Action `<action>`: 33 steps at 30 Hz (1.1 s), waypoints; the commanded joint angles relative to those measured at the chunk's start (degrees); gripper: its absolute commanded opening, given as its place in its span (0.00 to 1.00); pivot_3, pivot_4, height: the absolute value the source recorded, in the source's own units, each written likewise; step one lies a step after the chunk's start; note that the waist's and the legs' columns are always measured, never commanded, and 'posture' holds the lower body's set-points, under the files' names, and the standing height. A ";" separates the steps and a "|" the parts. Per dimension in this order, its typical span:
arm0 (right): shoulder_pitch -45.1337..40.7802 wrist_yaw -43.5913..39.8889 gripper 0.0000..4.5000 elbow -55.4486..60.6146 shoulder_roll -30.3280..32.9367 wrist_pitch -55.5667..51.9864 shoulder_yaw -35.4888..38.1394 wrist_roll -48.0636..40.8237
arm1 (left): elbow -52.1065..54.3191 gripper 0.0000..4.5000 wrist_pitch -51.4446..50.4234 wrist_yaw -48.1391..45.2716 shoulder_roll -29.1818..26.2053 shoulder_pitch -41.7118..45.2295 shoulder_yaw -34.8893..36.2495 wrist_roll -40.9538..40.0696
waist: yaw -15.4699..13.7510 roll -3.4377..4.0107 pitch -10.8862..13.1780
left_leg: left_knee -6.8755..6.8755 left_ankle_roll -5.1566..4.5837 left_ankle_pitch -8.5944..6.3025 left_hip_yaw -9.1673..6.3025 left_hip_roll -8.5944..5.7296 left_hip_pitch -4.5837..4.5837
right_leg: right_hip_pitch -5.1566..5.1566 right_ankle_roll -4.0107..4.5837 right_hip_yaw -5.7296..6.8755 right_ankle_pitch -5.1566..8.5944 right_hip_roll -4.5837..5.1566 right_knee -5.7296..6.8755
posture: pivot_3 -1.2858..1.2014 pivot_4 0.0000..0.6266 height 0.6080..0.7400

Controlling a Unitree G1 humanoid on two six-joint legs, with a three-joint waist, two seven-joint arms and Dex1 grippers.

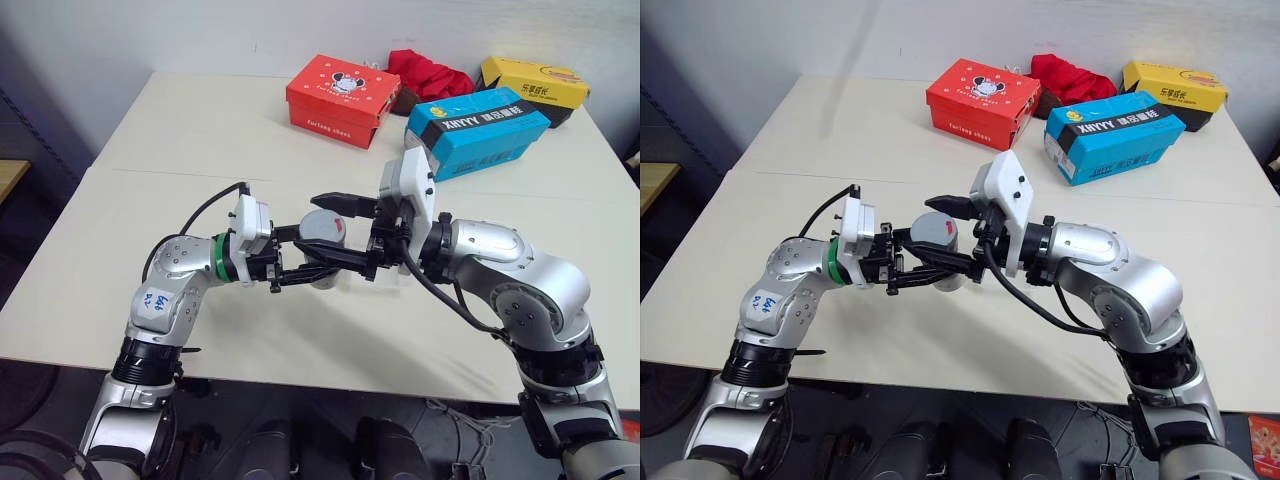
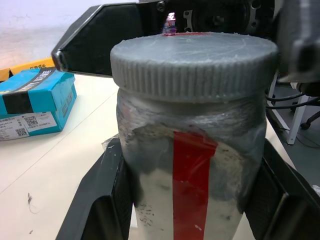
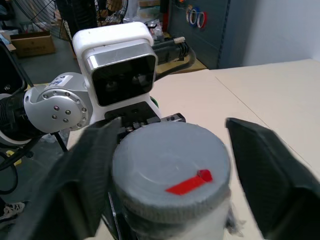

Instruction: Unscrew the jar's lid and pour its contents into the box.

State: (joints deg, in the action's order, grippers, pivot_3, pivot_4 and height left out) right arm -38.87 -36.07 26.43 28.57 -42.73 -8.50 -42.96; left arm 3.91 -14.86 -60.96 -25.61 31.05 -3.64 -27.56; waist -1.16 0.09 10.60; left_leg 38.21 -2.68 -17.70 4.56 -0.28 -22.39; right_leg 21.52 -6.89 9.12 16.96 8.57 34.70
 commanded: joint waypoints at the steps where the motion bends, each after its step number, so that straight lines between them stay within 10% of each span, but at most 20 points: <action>1: -1.09 -0.51 0.56 0.93 -0.97 0.40 0.74 0.26 | 1.68 0.52 0.72 0.30 0.53 0.41 -0.17 0.04 | 0.00 0.00 0.00 | 0.00 0.00 0.00 0.00 0.00 0.00 | 0.00 0.00 0.00 0.00 0.00 0.00 | 0.52 0.24 1.00; 15: -7.74 -33.76 0.56 -8.32 9.09 3.31 -1.33 -1.01 | 2.13 0.52 1.97 -16.20 -0.99 2.35 -3.08 -4.86 | 0.09 0.00 0.00 | 0.01 -0.02 0.00 0.02 0.01 0.00 | 0.00 0.00 0.00 0.00 -0.01 -0.03 | 0.52 0.24 1.00; 18: -8.13 -31.48 0.56 -9.92 7.72 5.03 -0.09 1.11 | 2.17 0.52 1.39 -15.13 -0.72 2.53 -2.16 -4.88 | 0.36 -0.01 0.00 | 0.02 -0.02 0.00 0.03 0.01 0.00 | 0.00 0.00 0.00 0.00 -0.01 -0.02 | 0.52 0.24 1.00; 24: -3.29 -22.34 0.99 -6.49 4.73 7.38 6.78 0.41 | 1.49 0.52 -0.90 -5.22 1.04 1.55 2.07 -3.74 | 0.30 -0.02 0.01 | 0.03 -0.01 0.01 0.02 0.01 0.00 | -0.01 -0.01 0.00 0.00 0.02 0.01 | 0.52 0.24 1.00; 33: -0.74 -12.45 0.99 -1.84 0.51 8.12 6.44 2.98 | 2.09 0.52 -2.96 0.01 2.49 0.90 0.59 -2.09 | 0.14 -0.02 0.01 | 0.04 0.01 0.02 0.02 0.01 0.01 | -0.01 -0.01 -0.02 -0.01 0.00 0.03 | 0.52 0.24 1.00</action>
State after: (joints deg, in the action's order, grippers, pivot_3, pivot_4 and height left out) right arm -39.65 -49.55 22.54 29.48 -36.01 -2.02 -41.03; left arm 3.91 -18.22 -61.38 -23.30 31.21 -2.82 -29.74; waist -1.02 0.07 10.61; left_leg 38.25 -2.68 -17.69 4.59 -0.28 -22.38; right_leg 21.51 -6.90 9.10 16.95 8.57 34.72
